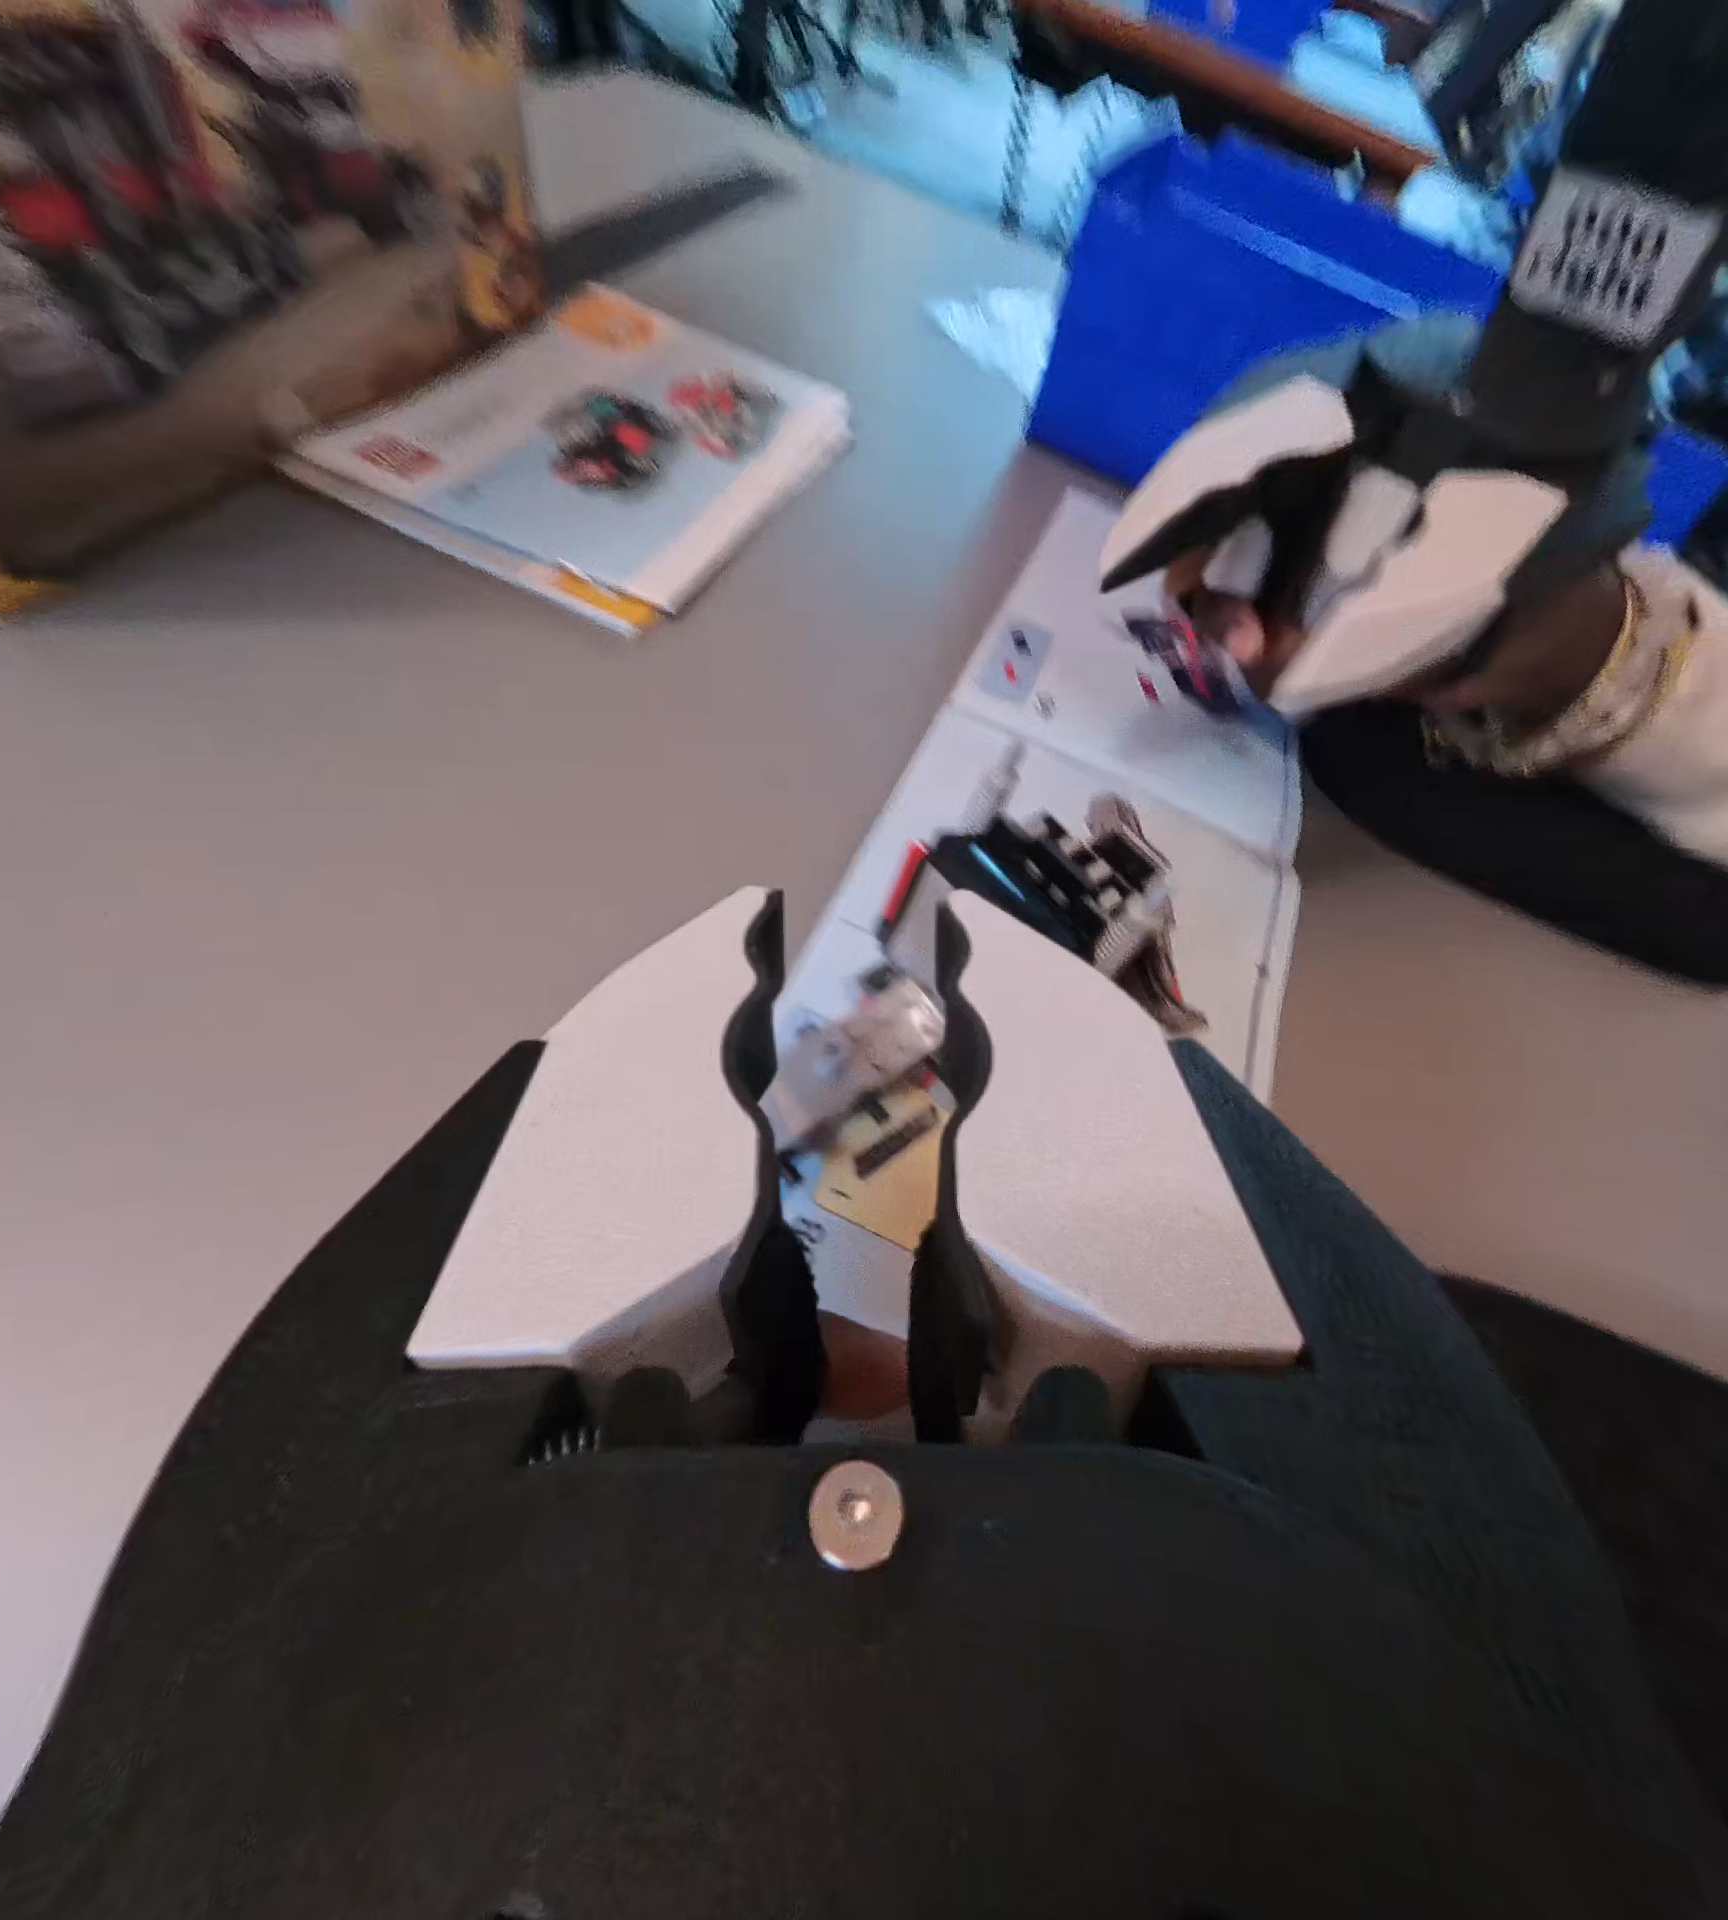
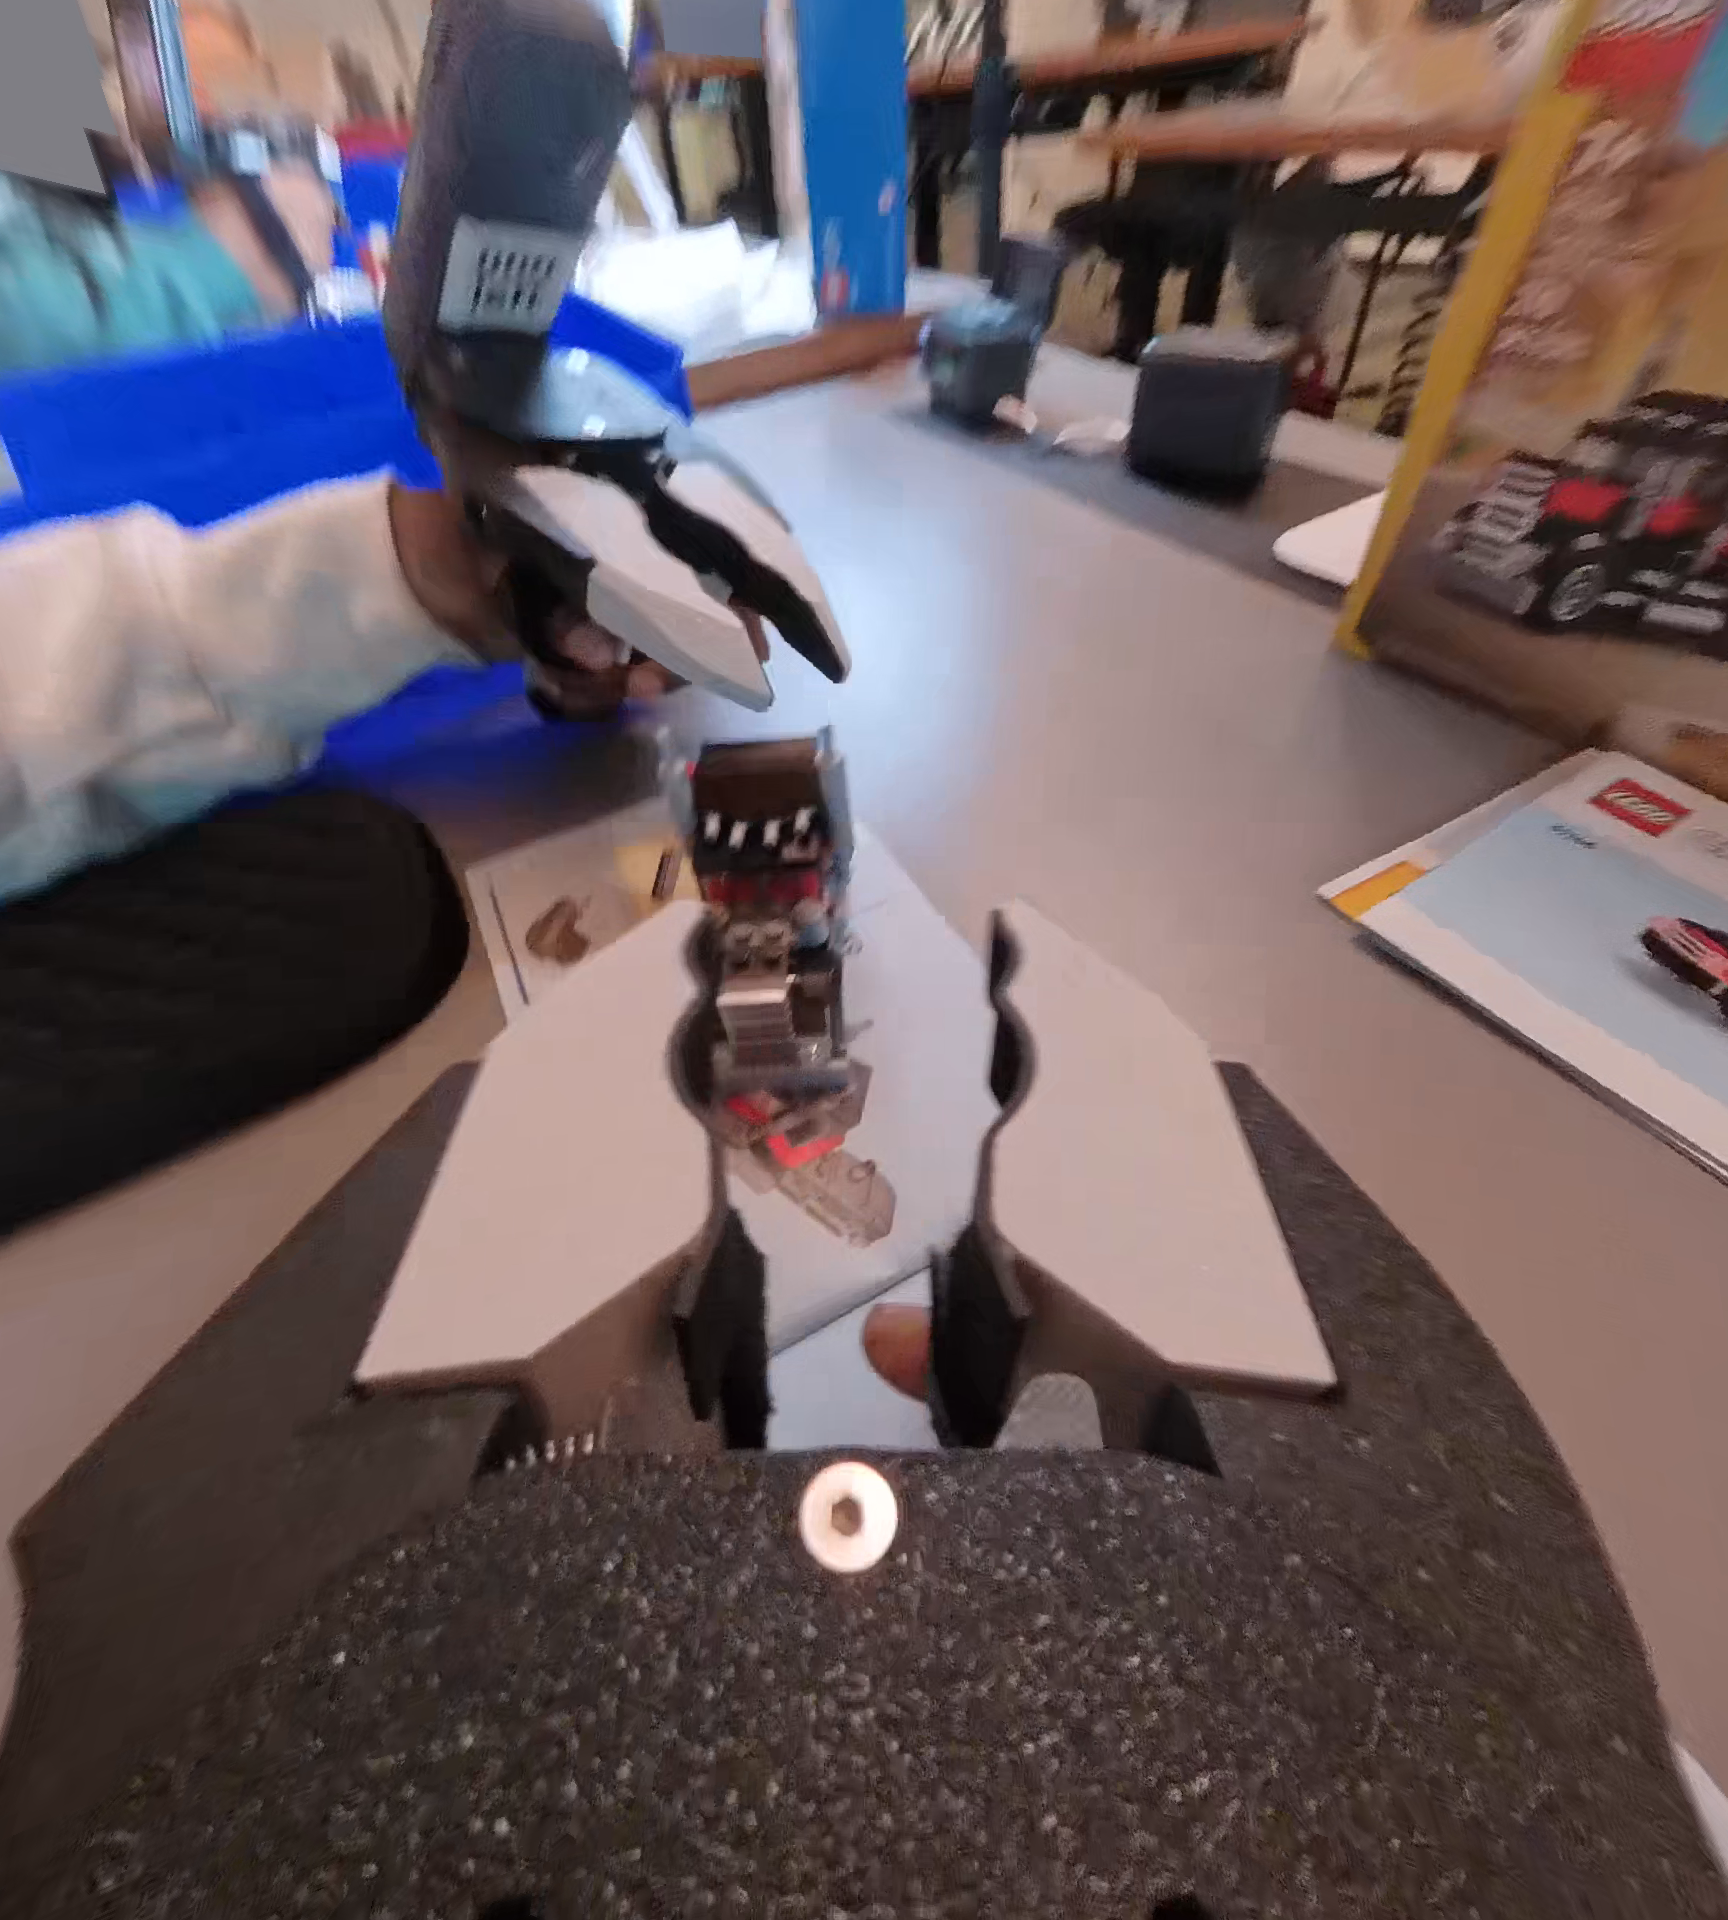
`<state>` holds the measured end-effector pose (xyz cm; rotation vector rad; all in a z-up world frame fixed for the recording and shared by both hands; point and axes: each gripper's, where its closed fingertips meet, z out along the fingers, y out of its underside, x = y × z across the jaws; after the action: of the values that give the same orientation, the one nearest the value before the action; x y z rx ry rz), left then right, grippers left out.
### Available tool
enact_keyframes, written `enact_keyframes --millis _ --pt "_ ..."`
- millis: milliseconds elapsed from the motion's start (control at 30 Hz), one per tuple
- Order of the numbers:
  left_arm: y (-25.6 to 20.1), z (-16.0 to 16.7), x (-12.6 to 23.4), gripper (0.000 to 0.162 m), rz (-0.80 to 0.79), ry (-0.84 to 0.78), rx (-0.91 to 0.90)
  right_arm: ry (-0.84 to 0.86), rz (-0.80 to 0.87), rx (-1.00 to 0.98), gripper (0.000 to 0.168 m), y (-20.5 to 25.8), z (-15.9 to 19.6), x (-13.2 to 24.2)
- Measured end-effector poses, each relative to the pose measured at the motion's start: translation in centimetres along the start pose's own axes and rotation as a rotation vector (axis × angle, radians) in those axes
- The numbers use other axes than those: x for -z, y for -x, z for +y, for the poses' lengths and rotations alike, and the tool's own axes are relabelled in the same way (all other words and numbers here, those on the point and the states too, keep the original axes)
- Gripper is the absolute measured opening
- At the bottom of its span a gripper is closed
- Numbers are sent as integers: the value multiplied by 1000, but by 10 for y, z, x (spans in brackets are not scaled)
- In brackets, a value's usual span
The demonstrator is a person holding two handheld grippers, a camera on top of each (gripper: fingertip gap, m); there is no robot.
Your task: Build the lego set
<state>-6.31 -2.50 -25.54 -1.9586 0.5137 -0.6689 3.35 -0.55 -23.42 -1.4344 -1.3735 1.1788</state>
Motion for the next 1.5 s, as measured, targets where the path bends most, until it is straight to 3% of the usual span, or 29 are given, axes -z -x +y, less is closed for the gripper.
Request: enact_keyframes --millis 67,167,267,367,500,700,800,1067,1267,1500 --pt "15 -21 11 52 -94 -126 13 -73 13 -61 76 -7 -10 6" --pt "15 -42 17 96 -140 -256 -20 -145 46 -93 100 -15 -23 14" --pt "7 -32 10 122 -100 -168 -35 -156 66 -105 115 -18 -24 15" --pt "-12 -5 2 113 18 9 -52 -24 7 -76 117 -5 -8 0" --pt "-26 25 -4 91 87 194 -140 294 -67 75 102 19 13 -28" --pt "-18 29 -3 82 57 194 -143 540 -35 171 69 22 36 -65" --pt "-11 20 -1 82 30 128 -109 534 -53 160 37 24 38 -68" --pt "3 8 4 73 -62 61 -127 452 70 163 36 9 24 -68" --pt "21 16 4 68 -159 107 -96 384 238 43 36 -40 1 -76" --pt "21 25 -2 65 -156 156 -102 391 378 -47 36 -93 -1 -102"
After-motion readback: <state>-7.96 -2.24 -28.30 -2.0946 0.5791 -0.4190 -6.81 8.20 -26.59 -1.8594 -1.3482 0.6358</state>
